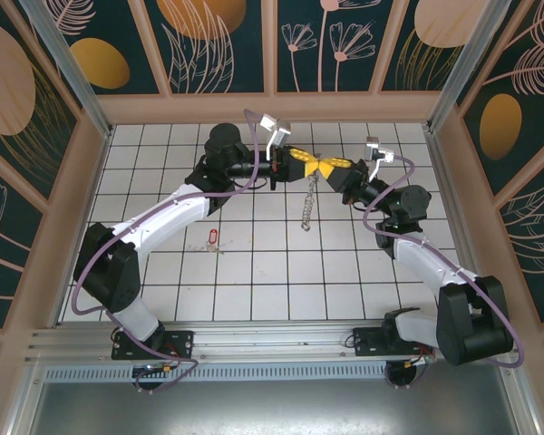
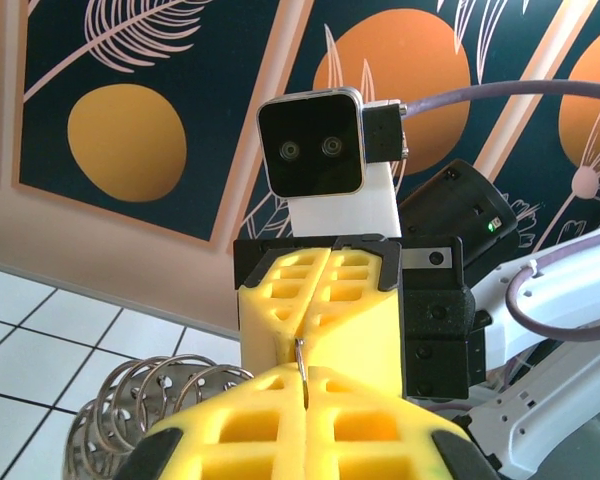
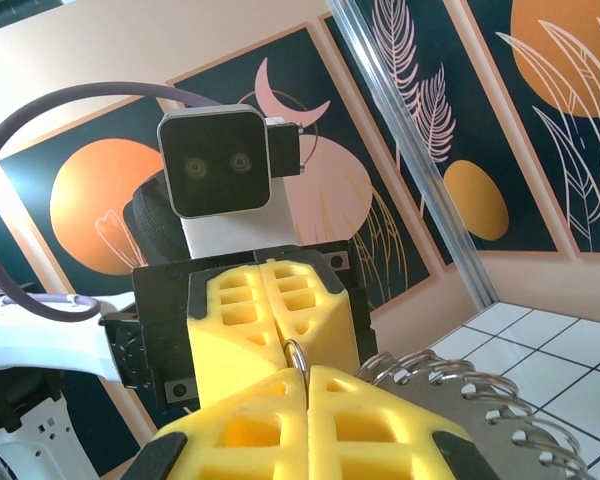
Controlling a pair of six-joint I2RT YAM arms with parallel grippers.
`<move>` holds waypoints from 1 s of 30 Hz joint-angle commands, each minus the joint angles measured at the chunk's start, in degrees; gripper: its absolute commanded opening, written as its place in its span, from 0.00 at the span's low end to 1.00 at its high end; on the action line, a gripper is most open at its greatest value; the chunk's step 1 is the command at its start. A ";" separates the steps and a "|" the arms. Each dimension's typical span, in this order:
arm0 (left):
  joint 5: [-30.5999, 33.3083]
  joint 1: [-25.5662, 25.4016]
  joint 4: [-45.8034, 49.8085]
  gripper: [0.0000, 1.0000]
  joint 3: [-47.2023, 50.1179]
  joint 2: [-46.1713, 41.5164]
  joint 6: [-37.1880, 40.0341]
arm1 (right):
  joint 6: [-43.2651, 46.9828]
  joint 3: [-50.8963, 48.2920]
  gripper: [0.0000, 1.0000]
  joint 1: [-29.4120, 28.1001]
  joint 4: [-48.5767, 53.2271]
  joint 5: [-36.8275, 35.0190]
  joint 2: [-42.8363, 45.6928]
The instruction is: Put the keys on the keyring
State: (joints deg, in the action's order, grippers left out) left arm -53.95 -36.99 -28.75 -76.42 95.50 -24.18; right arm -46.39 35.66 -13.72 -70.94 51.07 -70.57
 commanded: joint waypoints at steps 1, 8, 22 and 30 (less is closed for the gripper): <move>-1.87 -0.33 -3.24 0.00 -0.87 0.03 0.20 | 1.44 2.48 0.00 -0.44 -0.96 -0.05 0.04; 4.57 -0.06 -1.40 0.00 0.71 -2.08 2.16 | 2.11 1.07 0.48 3.03 5.23 -2.90 4.05; 22.16 8.38 -1.39 0.00 7.45 -8.71 2.82 | 8.24 -11.83 0.61 -1.53 32.56 -16.45 13.61; 24.55 13.94 -1.66 0.00 7.96 -8.91 2.04 | 13.90 -3.89 0.58 -16.95 42.31 -25.03 -2.56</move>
State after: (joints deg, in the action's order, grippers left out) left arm -31.07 -24.56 -28.40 -68.75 88.31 -22.59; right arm -36.56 27.42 -27.22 -33.98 30.68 -69.45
